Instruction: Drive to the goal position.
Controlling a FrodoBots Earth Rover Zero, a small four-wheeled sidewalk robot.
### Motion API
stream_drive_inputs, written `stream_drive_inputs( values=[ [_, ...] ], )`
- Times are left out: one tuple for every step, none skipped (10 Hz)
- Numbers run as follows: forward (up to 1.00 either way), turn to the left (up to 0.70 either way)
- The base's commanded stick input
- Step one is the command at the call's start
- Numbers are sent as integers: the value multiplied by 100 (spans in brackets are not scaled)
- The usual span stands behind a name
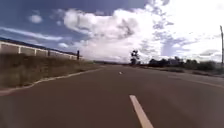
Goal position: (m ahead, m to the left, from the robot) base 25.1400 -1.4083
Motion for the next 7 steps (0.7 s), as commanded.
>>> stream_drive_inputs(
  values=[
    [100,-18],
    [100,-23],
    [100,0],
    [100,0],
    [100,0],
    [100,0],
    [100,0]
  ],
)
